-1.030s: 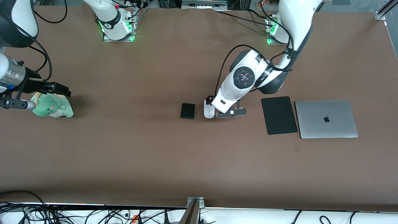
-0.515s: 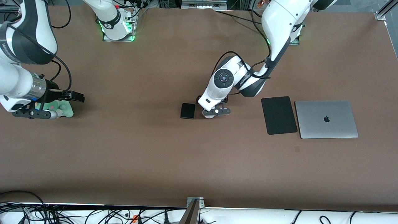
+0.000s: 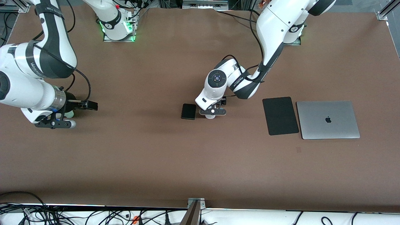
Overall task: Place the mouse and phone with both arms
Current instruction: 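Grasp the white mouse with the left gripper while the right gripper reaches out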
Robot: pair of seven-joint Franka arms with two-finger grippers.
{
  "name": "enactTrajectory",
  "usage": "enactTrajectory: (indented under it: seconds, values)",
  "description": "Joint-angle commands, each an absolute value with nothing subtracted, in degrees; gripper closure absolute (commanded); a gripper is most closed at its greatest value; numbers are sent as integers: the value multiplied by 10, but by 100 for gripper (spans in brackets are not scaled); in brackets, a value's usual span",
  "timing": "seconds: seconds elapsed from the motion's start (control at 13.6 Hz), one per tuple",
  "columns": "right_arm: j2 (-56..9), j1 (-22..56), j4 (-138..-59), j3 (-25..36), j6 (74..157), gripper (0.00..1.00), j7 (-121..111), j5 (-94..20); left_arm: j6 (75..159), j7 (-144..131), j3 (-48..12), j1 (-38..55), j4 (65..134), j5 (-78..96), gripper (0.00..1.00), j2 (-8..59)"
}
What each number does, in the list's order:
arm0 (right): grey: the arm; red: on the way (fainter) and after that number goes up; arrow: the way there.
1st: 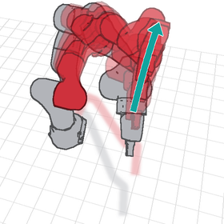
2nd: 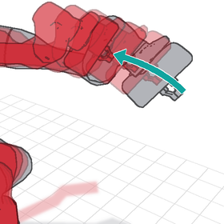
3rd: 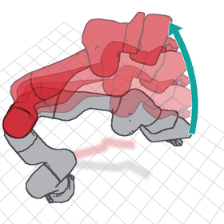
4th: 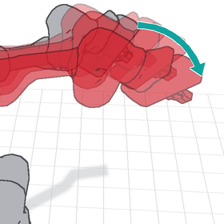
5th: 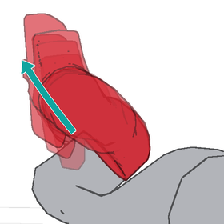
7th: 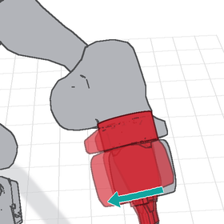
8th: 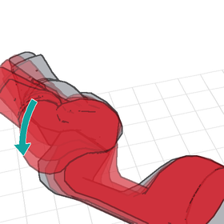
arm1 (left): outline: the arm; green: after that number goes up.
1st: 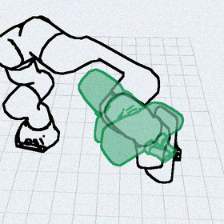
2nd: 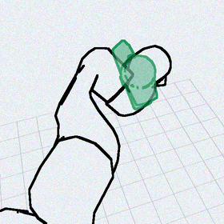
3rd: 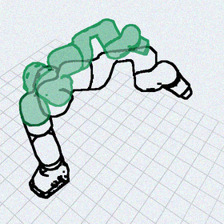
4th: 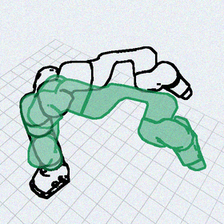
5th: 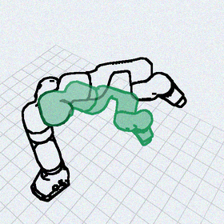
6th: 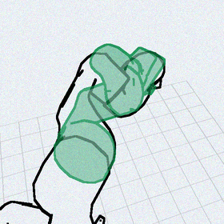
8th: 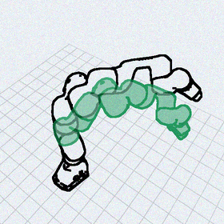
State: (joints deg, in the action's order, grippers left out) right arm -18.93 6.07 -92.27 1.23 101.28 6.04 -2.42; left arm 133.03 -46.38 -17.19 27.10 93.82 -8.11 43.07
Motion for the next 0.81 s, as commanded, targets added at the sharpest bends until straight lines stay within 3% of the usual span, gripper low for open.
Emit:
enactTrajectory:
  seconds: [0.0, 0.44, 0.52, 0.59, 0.66, 0.74]
  values:
    - [-207, 62, -905, 15, 1013, 0, 34, -25, 1339, -467, -170, 277, 944, -96, 0, 432]
    - [-235, 65, -904, 15, 1038, 0, 30, -32, 1346, -476, -170, 276, 945, -96, 0, 445]
    - [-236, 69, -904, 15, 1041, 0, 34, -33, 1346, -475, -170, 274, 944, -96, 4, 444]
    - [-238, 76, -905, 15, 1041, 0, 48, -33, 1346, -475, -170, 272, 944, -96, 26, 443]
    - [-239, 81, -905, 15, 1042, 0, 76, -33, 1344, -471, -170, 272, 943, -96, 42, 442]
    - [-240, 90, -905, 15, 1042, 0, 104, -33, 1342, -468, -170, 271, 943, -96, 50, 441]
